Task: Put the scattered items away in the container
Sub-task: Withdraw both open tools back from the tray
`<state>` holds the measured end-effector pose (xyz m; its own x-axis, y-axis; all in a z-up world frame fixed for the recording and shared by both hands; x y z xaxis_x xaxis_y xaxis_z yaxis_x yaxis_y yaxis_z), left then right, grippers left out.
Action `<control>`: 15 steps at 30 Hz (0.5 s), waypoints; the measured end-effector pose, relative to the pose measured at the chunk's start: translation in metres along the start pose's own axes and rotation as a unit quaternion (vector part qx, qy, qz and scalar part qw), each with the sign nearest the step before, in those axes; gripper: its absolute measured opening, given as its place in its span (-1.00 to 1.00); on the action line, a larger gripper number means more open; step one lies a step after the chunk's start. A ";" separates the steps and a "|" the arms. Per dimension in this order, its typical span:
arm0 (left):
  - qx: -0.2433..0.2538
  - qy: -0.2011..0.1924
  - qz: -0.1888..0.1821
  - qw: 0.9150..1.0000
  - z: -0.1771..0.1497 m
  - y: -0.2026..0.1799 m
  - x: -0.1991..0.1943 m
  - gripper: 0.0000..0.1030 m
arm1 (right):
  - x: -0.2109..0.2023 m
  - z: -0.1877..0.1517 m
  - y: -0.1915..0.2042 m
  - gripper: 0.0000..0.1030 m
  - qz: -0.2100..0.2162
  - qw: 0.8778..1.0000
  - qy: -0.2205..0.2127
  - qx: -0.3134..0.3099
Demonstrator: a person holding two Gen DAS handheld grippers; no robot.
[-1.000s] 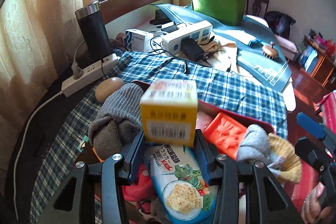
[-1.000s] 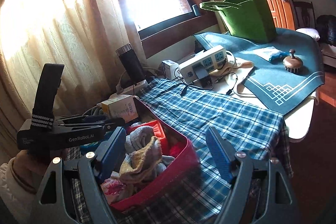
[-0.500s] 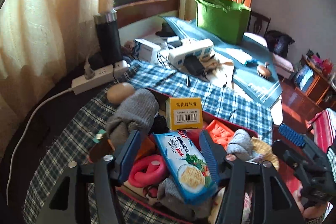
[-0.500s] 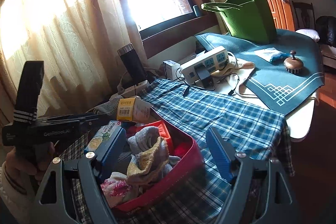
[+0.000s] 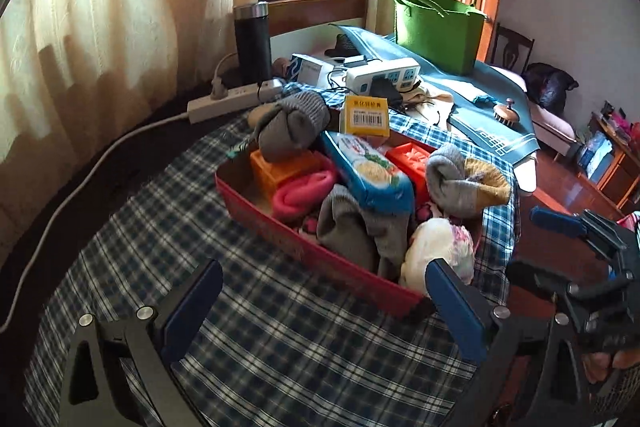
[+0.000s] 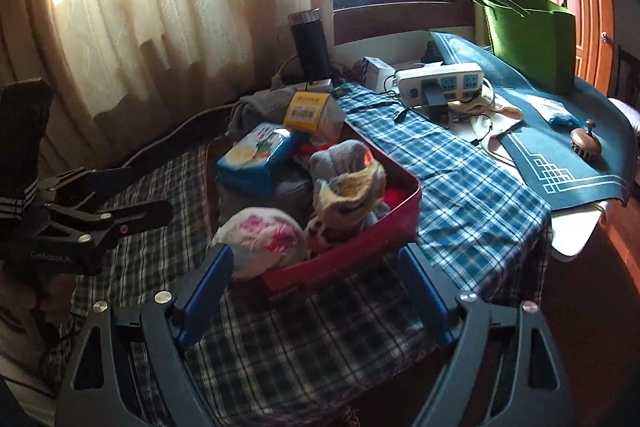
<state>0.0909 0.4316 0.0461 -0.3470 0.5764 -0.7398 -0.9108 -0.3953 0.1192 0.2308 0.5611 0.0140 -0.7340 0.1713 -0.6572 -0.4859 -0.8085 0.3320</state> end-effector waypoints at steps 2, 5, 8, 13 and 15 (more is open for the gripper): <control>-0.008 0.001 0.008 1.000 -0.003 -0.003 -0.001 0.99 | -0.002 -0.008 0.008 0.73 -0.015 1.000 0.006 -0.016; -0.006 0.005 0.029 1.000 -0.006 -0.007 -0.004 0.99 | -0.005 -0.013 0.013 0.75 -0.022 1.000 0.002 -0.021; -0.005 0.006 0.035 0.999 -0.010 -0.010 -0.008 0.99 | -0.006 -0.014 0.015 0.83 -0.028 0.999 -0.004 -0.017; -0.008 0.004 0.038 0.999 -0.013 -0.012 -0.013 0.99 | -0.008 -0.013 0.018 0.96 -0.035 0.999 -0.019 -0.010; -0.010 0.002 0.041 0.999 -0.014 -0.012 -0.015 0.99 | -0.008 -0.013 0.020 0.97 -0.040 0.999 -0.022 -0.014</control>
<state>0.1102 0.4181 0.0466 -0.4185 0.5383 -0.7315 -0.8751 -0.4546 0.1662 0.2338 0.5363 0.0170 -0.7137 0.2594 -0.6507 -0.5309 -0.8062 0.2610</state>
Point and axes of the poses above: each gripper's, at about its wrist camera, not at the fingertips, and x roughly the way its jaws point, y to its left, z to its top, the point moved 3 cm from there along x, roughly the way its jaws point, and after that the axes turned 13 degrees about x, right-handed, at the moved point
